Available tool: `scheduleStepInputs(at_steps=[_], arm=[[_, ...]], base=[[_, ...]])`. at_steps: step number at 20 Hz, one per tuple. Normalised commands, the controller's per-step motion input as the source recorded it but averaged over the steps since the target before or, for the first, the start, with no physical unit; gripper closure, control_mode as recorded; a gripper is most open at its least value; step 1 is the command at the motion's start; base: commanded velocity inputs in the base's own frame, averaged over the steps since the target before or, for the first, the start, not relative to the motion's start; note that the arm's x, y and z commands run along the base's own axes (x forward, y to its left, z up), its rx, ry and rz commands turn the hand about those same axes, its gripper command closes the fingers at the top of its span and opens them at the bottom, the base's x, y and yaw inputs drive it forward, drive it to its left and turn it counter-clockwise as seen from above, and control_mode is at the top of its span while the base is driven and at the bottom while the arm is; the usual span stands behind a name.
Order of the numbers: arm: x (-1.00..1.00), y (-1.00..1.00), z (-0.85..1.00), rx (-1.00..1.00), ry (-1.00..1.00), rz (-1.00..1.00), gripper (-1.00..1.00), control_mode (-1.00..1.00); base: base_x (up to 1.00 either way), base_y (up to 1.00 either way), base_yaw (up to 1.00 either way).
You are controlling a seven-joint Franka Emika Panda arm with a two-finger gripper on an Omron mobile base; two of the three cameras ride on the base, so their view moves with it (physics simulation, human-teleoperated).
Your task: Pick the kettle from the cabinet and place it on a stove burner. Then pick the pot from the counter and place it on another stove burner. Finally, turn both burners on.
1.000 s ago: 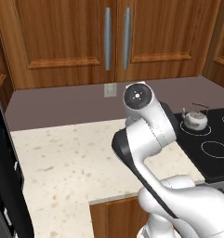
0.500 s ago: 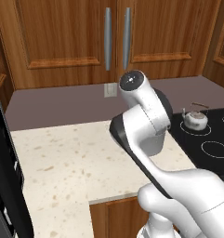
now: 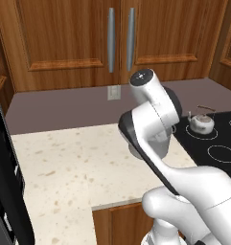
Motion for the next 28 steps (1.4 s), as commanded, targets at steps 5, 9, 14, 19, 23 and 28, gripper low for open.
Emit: scheduleStepInputs(at_steps=[5, 9, 14, 19, 23, 28], arm=[[0.0, -0.1, -0.23, 0.0, -0.02, 0.0, -1.0, -1.0], [0.0, -0.08, -0.24, 0.0, -0.04, 0.0, -1.0, -1.0], [0.09, -0.07, -0.27, 0.0, 0.0, 0.0, -1.0, -1.0], [0.23, -0.06, -0.28, 0.0, 0.0, 0.0, -1.0, -1.0], [0.32, -0.01, -0.26, 0.0, 0.0, -0.02, -1.0, -1.0], [0.27, 0.0, -0.3, 0.0, 0.0, -0.02, -1.0, -1.0]], base=[[0.0, 0.0, 0.0], [0.0, 0.0, 0.0], [0.0, 0.0, 0.0], [0.0, 0.0, 0.0], [0.0, 0.0, 0.0], [0.0, 0.0, 0.0]])
